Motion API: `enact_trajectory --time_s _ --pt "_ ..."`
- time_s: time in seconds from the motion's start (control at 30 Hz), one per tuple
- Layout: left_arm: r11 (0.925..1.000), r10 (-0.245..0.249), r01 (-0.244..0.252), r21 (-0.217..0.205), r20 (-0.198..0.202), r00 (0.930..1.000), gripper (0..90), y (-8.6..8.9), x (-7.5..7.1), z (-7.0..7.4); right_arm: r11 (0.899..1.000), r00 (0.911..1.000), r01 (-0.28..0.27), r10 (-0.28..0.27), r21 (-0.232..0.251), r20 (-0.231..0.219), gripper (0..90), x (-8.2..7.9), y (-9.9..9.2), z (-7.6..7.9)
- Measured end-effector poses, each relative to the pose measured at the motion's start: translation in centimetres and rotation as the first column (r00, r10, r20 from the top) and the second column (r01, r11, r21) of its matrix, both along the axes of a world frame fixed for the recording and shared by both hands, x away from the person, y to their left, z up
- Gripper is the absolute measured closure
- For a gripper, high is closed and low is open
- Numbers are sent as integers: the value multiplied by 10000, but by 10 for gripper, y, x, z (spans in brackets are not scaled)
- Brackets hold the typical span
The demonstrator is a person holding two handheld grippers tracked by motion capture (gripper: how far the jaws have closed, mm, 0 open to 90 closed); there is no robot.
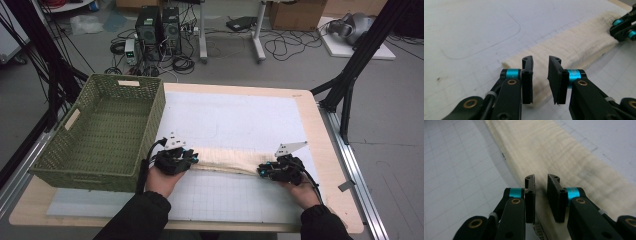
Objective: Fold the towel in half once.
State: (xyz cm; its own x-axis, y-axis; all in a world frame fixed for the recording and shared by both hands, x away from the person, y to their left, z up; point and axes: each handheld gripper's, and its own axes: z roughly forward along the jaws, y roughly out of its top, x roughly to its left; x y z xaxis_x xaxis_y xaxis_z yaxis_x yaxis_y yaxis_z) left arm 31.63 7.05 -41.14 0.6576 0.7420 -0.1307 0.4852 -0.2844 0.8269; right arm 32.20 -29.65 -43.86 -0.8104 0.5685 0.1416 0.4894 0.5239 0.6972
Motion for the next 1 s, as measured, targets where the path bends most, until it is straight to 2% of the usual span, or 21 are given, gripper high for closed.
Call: enact_trajectory --time_s 0.1,0.2,0.3,0.57,0.63,0.77,0.83,0.9,1.0 --pt "9998 -82 88 192 -299 9995 785 -12 8 -8 10000 10000 0 1 -49 47 769 -1 1 0" --pt "9954 -272 331 900 -662 9974 783 -17 9 -18 9999 9999 -96 96 -68 112 766 -2 0 0" --pt "9880 -201 345 1504 -960 9952 769 -16 8 -25 9997 9997 -125 129 -198 198 762 -5 0 0" --pt "9851 -197 296 1696 -596 9980 777 -12 5 -28 9993 9988 -73 91 -355 491 756 -10 -9 -1" --pt "9824 -277 360 1834 -473 9985 776 -13 4 -28 9996 9987 -19 34 -289 514 751 -12 -13 -1" --pt "9858 -263 311 1650 -312 9992 774 -11 2 -30 9992 9982 -44 67 -385 592 741 -13 -14 -1" --pt "9847 -256 292 1720 -229 9994 771 -12 1 -31 9991 9983 -91 115 -423 566 695 -12 -13 1" --pt "9844 -276 306 1730 -197 9994 766 -12 2 -31 9995 9969 -158 178 -274 770 671 -12 -11 6" --pt "9845 -286 314 1726 -183 9994 765 -12 2 -31 9998 9917 151 -167 129 1272 621 -6 -10 16"
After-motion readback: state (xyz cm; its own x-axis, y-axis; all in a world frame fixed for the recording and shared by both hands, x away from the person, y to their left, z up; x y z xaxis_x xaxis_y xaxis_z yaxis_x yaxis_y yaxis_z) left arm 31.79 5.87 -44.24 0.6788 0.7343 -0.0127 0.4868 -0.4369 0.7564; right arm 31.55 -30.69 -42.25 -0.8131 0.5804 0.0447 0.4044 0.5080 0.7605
